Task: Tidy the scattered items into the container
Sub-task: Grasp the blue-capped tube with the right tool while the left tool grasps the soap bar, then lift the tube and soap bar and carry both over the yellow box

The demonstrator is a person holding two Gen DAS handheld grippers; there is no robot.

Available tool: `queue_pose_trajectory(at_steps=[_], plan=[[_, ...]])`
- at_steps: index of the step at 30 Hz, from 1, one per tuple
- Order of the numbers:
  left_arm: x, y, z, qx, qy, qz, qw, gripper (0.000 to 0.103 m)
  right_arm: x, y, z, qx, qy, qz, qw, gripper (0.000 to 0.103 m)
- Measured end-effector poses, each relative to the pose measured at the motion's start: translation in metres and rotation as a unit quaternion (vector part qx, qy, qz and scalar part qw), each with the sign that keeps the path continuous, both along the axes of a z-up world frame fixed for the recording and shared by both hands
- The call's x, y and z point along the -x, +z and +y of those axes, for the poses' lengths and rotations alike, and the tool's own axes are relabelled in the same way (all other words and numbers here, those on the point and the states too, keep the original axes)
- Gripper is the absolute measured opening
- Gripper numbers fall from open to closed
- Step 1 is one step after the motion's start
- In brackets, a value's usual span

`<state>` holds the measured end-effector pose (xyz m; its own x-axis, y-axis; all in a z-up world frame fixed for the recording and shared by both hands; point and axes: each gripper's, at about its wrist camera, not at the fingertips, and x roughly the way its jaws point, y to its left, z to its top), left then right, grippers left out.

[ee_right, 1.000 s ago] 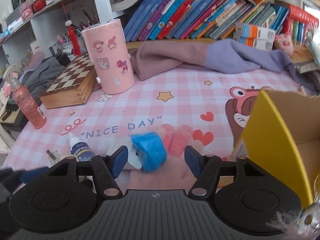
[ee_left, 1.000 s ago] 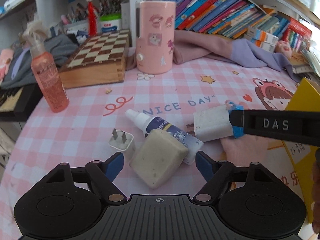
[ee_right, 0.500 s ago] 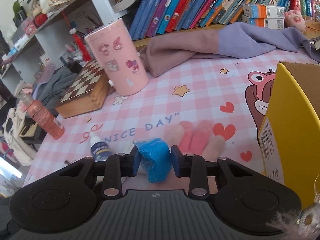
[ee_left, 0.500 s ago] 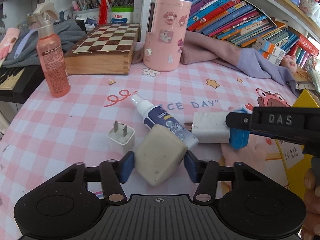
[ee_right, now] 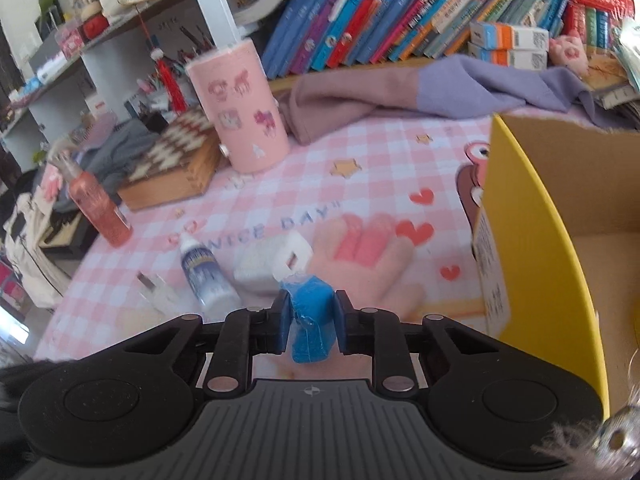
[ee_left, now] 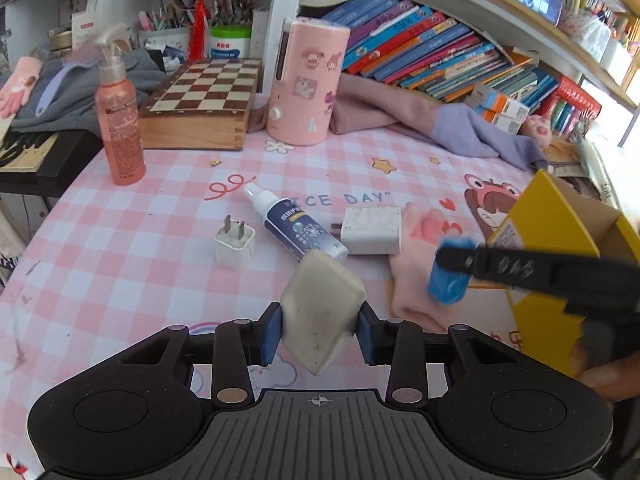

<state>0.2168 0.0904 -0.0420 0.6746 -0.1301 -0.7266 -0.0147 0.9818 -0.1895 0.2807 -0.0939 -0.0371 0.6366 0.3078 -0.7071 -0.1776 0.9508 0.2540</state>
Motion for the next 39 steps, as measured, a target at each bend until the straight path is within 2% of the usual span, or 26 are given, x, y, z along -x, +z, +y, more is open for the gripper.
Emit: queue_pose_trajectory(at_steps=[8,16,22,27,39], plan=[[0.019,0.009,0.01,0.003,0.016,-0.003,0.9999,0.037,0.003,-0.009,0.0,0.026,0.0,-0.009,1.0,0.02],[0.038,0.025,0.009,0.015,0.008,-0.022,0.9996,0.036,0.026,0.017,-0.008,0.005,-0.003,-0.036,0.999,0.019],[0.057,0.043,0.009,0.03,-0.004,-0.043,0.9986,0.036,0.059,0.046,-0.018,-0.003,0.007,-0.064,0.998,0.019],[0.078,0.059,0.01,0.038,-0.015,-0.067,0.9969,0.036,0.092,0.065,-0.024,0.014,0.031,-0.094,0.995,0.019],[0.123,0.073,0.007,0.05,-0.049,-0.091,0.9934,0.036,0.157,0.077,-0.024,0.019,0.024,-0.096,0.995,0.019]])
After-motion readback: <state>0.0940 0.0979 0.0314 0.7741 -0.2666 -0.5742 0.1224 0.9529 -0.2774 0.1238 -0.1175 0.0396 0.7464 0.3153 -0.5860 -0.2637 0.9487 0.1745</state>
